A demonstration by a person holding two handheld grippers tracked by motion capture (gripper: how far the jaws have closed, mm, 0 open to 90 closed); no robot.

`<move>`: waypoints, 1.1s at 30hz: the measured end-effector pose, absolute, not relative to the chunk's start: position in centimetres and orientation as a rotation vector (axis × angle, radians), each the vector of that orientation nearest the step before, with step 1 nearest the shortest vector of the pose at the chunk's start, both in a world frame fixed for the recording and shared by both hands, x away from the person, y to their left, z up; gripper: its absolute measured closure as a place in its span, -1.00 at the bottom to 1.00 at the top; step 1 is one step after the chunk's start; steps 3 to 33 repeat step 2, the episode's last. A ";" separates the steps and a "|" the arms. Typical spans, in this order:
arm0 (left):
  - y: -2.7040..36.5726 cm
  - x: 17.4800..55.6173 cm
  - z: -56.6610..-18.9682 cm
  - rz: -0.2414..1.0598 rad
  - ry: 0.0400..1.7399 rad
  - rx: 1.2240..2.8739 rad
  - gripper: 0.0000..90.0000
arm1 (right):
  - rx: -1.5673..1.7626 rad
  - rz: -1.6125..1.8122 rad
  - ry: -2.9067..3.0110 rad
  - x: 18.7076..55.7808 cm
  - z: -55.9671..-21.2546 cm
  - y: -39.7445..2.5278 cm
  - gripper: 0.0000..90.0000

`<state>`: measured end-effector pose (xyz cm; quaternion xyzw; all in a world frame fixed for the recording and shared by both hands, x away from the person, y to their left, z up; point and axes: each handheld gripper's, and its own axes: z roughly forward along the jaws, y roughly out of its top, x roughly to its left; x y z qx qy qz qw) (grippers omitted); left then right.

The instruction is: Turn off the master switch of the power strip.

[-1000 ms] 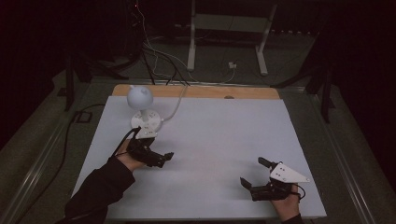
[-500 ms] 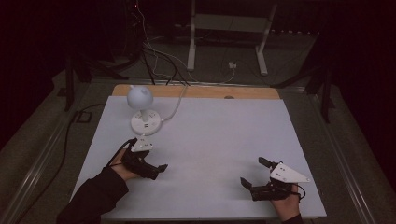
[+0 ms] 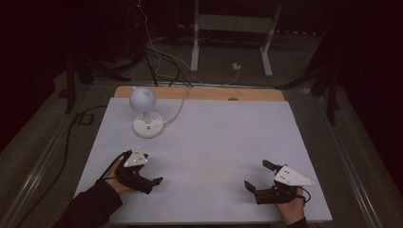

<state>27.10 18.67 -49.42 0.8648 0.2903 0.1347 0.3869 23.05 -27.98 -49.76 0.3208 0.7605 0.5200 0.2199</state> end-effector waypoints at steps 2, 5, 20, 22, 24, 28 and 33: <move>19.1 26.7 -49.5 0.345 0.738 2.213 -0.99 | 0.887 1.436 2.106 23.0 -49.8 -28.0 -1.00; 19.1 26.7 -49.5 0.345 0.738 2.213 -0.99 | 0.887 1.436 2.106 23.0 -49.8 -28.0 -1.00; 19.1 26.7 -49.5 0.345 0.738 2.213 -0.99 | 0.887 1.436 2.106 23.0 -49.8 -28.0 -1.00; 19.1 26.7 -49.5 0.345 0.738 2.213 -0.99 | 0.887 1.436 2.106 23.0 -49.8 -28.0 -1.00; 19.1 26.7 -49.5 0.345 0.738 2.213 -0.99 | 0.887 1.436 2.106 23.0 -49.8 -28.0 -1.00; 19.1 26.7 -49.5 0.345 0.738 2.213 -0.99 | 0.887 1.436 2.106 23.0 -49.8 -28.0 -1.00; 19.1 26.7 -49.5 0.345 0.738 2.213 -0.99 | 0.887 1.436 2.106 23.0 -49.8 -28.0 -1.00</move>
